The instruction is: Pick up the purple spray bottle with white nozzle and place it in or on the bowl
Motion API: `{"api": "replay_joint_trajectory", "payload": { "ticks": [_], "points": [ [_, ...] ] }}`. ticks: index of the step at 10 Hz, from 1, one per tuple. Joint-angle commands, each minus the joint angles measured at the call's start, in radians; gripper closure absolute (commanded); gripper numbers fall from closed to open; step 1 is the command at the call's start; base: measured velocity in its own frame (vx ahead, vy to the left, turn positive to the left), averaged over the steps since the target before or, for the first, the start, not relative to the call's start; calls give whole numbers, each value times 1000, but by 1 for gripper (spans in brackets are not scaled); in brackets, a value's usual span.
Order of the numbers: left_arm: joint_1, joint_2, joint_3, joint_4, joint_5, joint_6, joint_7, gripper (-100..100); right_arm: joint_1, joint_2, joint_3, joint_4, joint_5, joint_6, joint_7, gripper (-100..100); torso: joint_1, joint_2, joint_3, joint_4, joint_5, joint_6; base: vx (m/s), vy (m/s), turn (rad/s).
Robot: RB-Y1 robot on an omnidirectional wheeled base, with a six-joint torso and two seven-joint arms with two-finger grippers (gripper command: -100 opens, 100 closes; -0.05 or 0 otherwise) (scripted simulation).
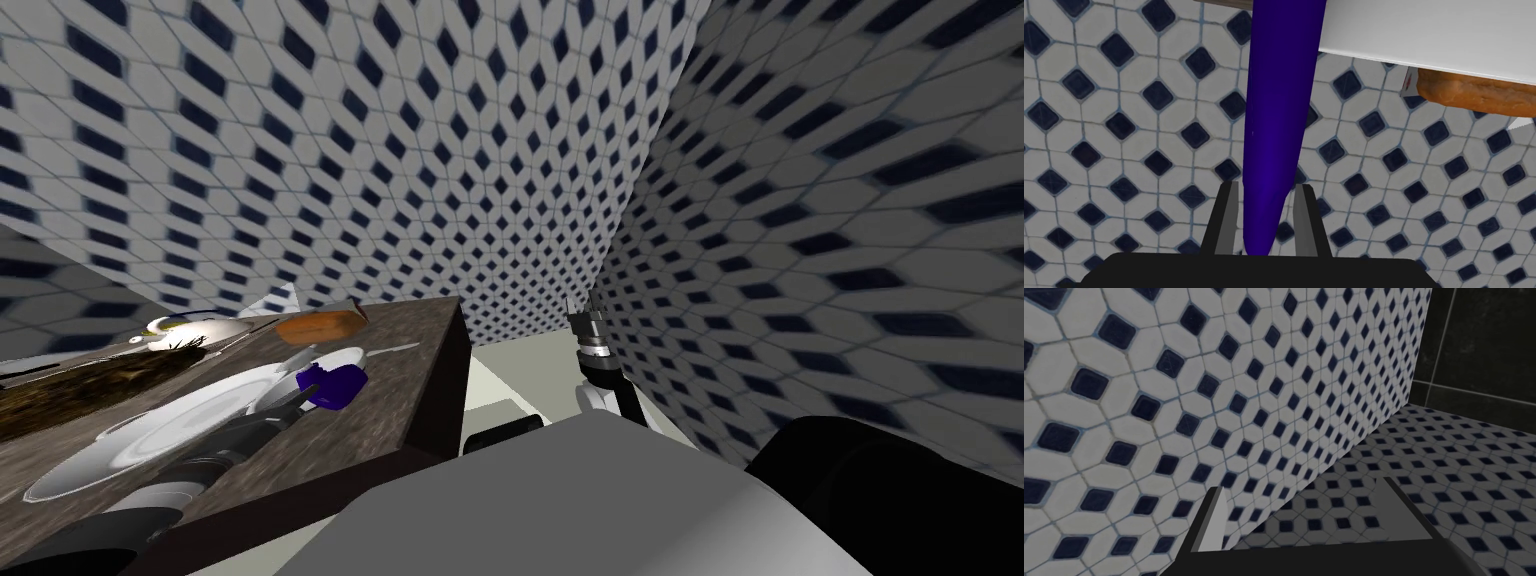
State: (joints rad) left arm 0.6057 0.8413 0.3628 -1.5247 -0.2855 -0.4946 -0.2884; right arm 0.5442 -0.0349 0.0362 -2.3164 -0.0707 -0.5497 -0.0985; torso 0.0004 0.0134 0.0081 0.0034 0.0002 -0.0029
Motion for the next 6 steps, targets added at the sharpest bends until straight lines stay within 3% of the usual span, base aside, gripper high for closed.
{"api": "replay_joint_trajectory", "payload": {
  "ticks": [1, 3, 6],
  "points": [
    [0, 27, 6, -4, 35, 14, 8, 100, 0, 0, 0, 0, 0, 0, 0, 0, 0, 0, 0, 0, 0, 0, -172, -16, -55],
    [-14, 57, 14, 0, 75, 27, 14, 100, 0, 0, 0, 0, 0, 0, 0, 0, -2, -4, -2, -1, 0, 1, -138, -29, -68],
    [-68, 64, 57, 75, 73, 55, 22, 100, 0, 0, 0, 0, 0, 0, 0, 0, 4, -7, -4, -1, 1, 3, -138, 59, -313]
  ]
}}
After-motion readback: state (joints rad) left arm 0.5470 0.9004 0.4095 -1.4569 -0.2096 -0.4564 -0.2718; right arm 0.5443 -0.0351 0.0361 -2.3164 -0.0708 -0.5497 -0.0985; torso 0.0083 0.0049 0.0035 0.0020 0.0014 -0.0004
